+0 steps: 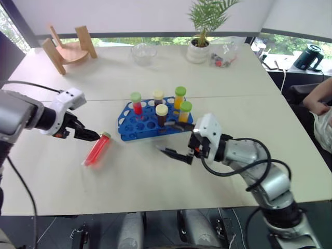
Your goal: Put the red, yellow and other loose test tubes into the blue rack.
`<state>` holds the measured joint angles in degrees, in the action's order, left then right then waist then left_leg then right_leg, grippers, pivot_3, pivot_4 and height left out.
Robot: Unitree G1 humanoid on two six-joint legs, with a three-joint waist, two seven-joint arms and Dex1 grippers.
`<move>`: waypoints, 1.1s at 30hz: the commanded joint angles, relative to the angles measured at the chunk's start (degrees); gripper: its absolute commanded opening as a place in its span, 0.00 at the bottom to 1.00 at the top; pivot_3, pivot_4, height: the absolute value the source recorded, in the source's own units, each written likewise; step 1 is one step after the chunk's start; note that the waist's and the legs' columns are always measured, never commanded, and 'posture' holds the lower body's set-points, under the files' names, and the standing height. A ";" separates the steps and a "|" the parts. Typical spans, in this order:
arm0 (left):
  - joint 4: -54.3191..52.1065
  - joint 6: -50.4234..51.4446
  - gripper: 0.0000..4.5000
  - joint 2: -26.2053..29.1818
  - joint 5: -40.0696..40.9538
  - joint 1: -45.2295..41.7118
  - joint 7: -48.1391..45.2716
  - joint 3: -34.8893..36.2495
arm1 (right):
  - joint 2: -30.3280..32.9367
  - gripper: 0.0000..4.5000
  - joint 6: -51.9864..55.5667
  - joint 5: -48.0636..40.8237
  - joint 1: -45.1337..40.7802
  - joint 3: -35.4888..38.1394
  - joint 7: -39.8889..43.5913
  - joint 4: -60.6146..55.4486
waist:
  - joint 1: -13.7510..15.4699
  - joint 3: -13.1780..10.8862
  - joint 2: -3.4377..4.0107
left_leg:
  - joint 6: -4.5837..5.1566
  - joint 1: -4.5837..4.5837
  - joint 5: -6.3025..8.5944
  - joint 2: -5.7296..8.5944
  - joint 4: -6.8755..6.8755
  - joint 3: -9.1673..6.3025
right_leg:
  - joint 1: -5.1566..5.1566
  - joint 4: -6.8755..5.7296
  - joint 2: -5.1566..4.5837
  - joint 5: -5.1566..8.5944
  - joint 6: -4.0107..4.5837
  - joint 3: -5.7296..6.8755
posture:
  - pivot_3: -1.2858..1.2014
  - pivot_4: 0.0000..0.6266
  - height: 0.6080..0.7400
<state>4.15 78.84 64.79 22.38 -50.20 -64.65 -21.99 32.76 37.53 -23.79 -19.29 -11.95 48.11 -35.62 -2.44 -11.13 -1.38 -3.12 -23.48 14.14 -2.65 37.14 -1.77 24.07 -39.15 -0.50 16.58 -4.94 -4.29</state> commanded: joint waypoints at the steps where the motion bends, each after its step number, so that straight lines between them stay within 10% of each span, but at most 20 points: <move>1: 5.24 4.45 1.00 -2.06 -1.78 -4.27 1.68 -2.93 | 5.29 0.80 6.12 -8.67 -2.43 1.92 6.32 -5.73 | -0.20 0.00 0.00 | 0.00 0.00 0.00 -0.02 0.00 -0.02 | 0.00 0.00 0.02 0.00 0.00 0.00 | 0.52 0.24 1.00; 10: 13.98 5.09 1.00 -8.54 -5.36 -8.81 3.44 -12.52 | 6.95 0.80 13.27 -16.27 -8.74 1.75 3.44 -9.38 | -0.05 0.00 0.00 | 0.04 -0.02 0.03 -0.03 0.00 -0.02 | 0.06 -0.02 0.04 0.02 0.03 -0.01 | 0.52 0.24 1.00; 20: 20.66 -1.18 0.18 -12.57 -10.32 -10.74 2.19 -16.15 | 8.55 0.81 10.34 -12.26 -8.86 -0.18 2.80 -5.77 | 0.21 0.03 0.04 | 0.05 -0.01 0.02 0.02 0.05 -0.03 | 0.02 -0.04 0.00 0.02 0.03 0.00 | 0.52 0.24 1.00; 23: 19.43 -6.25 0.18 -11.60 -7.26 -9.15 0.83 -7.26 | 10.85 0.81 9.69 -12.04 -6.41 0.76 3.92 -5.80 | 0.47 0.04 0.05 | 0.05 -0.01 0.02 0.04 0.06 -0.04 | 0.00 -0.03 -0.02 0.01 0.02 0.01 | 0.52 0.24 1.00; 29: 8.25 -28.86 0.18 -13.12 10.74 8.08 0.15 35.19 | 13.21 0.81 10.31 -13.34 -1.16 6.33 2.24 -3.69 | 0.36 -0.01 -0.01 | 0.02 -0.14 0.01 -0.06 0.06 -0.03 | 0.14 -0.02 -0.09 0.01 0.04 0.07 | 0.52 0.24 1.00; 33: -6.01 -33.89 0.18 -28.58 16.71 15.18 15.17 46.01 | 12.52 0.81 12.22 -13.53 -4.31 7.67 1.09 2.15 | 0.70 0.05 0.08 | 0.03 0.02 0.01 -0.01 0.07 0.04 | -0.06 0.01 -0.15 0.00 0.01 0.03 | 0.52 0.24 1.00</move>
<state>3.78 47.71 39.81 36.84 -36.89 -54.49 22.81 45.73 49.40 -36.35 -21.66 -6.18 49.47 -34.36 -1.74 -11.08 -1.29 -3.09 -23.34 14.15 -2.64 37.27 -1.75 23.79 -39.14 -0.68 16.59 -4.96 -4.26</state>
